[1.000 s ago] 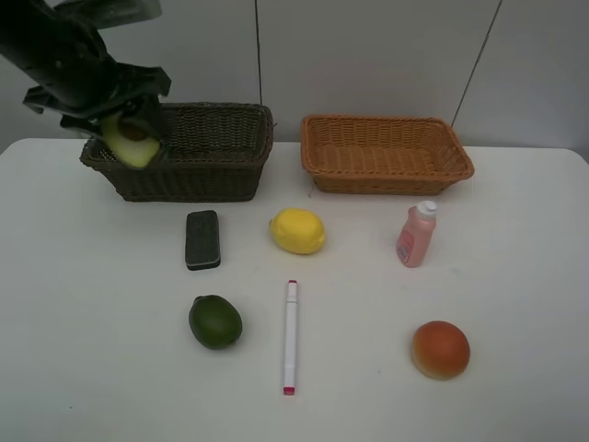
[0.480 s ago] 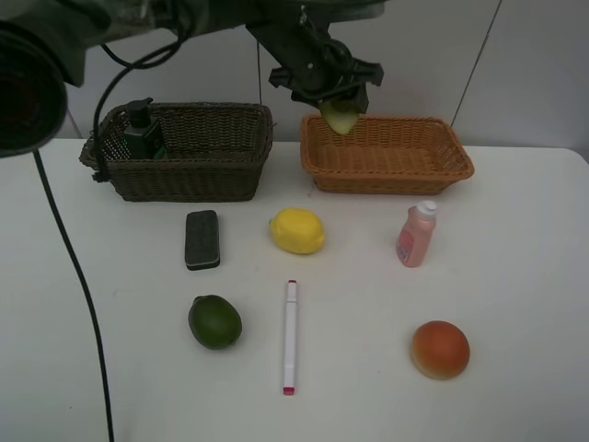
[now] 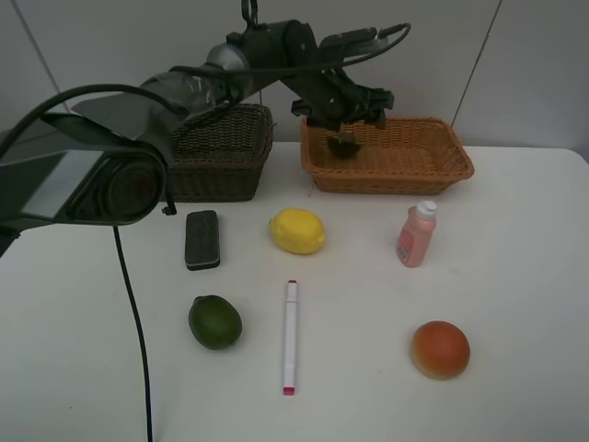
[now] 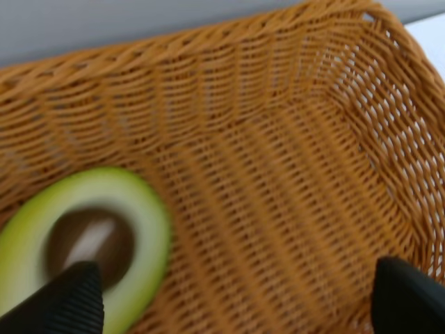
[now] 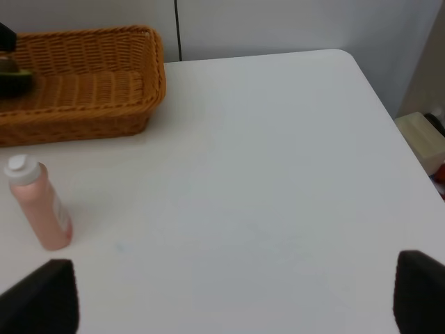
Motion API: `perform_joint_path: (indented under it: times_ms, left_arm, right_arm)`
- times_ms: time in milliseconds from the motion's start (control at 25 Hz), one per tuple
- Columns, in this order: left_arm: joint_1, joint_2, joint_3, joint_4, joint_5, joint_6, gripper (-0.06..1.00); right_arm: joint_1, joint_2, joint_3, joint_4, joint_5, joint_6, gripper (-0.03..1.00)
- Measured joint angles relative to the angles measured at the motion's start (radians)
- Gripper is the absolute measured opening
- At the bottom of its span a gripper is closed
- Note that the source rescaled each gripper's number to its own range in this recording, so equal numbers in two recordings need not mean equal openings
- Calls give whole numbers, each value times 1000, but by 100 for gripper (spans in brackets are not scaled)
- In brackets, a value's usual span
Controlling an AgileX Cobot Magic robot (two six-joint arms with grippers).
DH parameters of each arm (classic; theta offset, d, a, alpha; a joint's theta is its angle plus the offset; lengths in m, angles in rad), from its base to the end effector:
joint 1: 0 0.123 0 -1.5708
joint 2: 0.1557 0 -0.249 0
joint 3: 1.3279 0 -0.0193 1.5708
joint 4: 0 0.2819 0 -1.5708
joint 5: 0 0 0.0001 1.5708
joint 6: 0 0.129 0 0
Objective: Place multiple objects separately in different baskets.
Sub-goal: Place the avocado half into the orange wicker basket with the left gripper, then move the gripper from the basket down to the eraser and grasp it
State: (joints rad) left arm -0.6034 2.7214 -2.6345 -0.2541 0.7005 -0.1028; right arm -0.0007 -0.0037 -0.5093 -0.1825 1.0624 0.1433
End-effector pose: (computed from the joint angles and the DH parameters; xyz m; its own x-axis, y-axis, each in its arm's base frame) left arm 0.4993 -0.3695 0.1269 -0.6926 0.1245 -0.7105 0.4807 0.8140 -0.3260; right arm 0.0899 -0.0205 0.2798 -0.4312 0.0533 -0.9007 0.1665 0.9858 -0.0214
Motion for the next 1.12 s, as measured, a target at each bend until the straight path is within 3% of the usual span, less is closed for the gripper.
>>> perform_joint_path:
  times_ms: [120, 360, 560, 760, 1120]
  left_arm:
    - [0, -40, 0, 23, 116, -4, 97]
    - [-1, -214, -2, 57, 466, -98, 97]
    - [-1, -353, 76, 76, 499, -135, 97]
    - [-2, -589, 418, 96, 497, -144, 97]
    - [-2, -1023, 1104, 300, 494, -330, 97]
  right_arm:
    - [0, 0, 0, 0, 0, 0, 100]
    - [0, 0, 0, 0, 0, 0, 100]
    - [0, 0, 0, 0, 0, 0, 100]
    - [0, 0, 0, 0, 0, 0, 100]
    - [0, 0, 0, 0, 0, 0, 100]
